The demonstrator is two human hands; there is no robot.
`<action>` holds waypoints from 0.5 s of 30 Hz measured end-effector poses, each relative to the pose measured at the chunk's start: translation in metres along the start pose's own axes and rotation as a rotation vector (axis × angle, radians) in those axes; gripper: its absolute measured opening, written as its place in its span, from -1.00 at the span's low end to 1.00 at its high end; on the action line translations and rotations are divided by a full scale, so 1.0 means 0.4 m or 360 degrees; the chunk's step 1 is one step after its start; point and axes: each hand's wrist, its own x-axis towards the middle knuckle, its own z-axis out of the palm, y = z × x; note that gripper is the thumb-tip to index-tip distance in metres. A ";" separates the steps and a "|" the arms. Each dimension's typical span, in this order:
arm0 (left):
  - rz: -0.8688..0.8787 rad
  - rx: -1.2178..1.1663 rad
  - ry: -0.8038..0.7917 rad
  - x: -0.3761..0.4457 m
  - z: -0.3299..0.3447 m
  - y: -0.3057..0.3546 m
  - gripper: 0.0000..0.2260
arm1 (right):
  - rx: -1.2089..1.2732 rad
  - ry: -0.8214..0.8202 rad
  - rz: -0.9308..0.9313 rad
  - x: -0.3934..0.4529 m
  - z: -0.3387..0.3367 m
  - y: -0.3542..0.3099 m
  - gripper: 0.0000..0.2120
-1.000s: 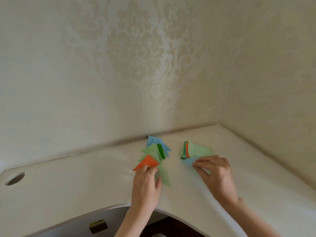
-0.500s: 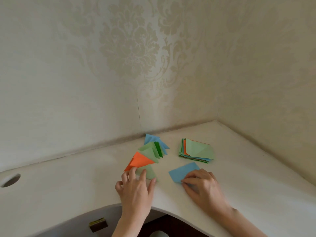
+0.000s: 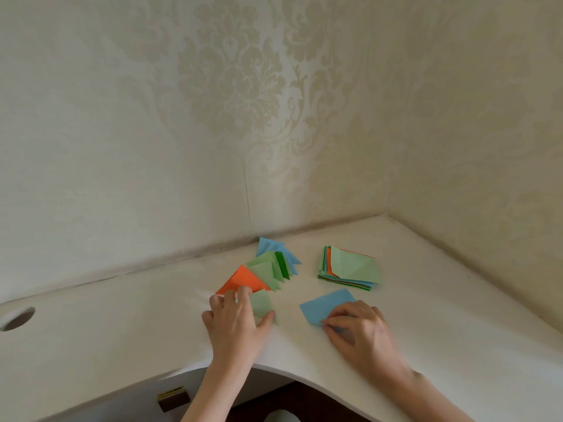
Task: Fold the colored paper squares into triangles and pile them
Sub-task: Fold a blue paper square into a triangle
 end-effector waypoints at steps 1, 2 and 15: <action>0.0003 0.0017 -0.0038 0.006 -0.006 -0.001 -0.45 | 0.0002 0.0004 0.0002 -0.001 0.001 0.001 -0.86; -0.0006 0.0025 -0.0081 0.012 -0.011 -0.004 -0.44 | 0.0004 0.0007 0.0001 -0.002 0.001 0.002 -0.86; -0.0192 -0.0321 0.0155 0.073 -0.015 -0.080 -0.87 | -0.0009 0.0028 -0.0027 -0.003 0.006 0.002 -0.87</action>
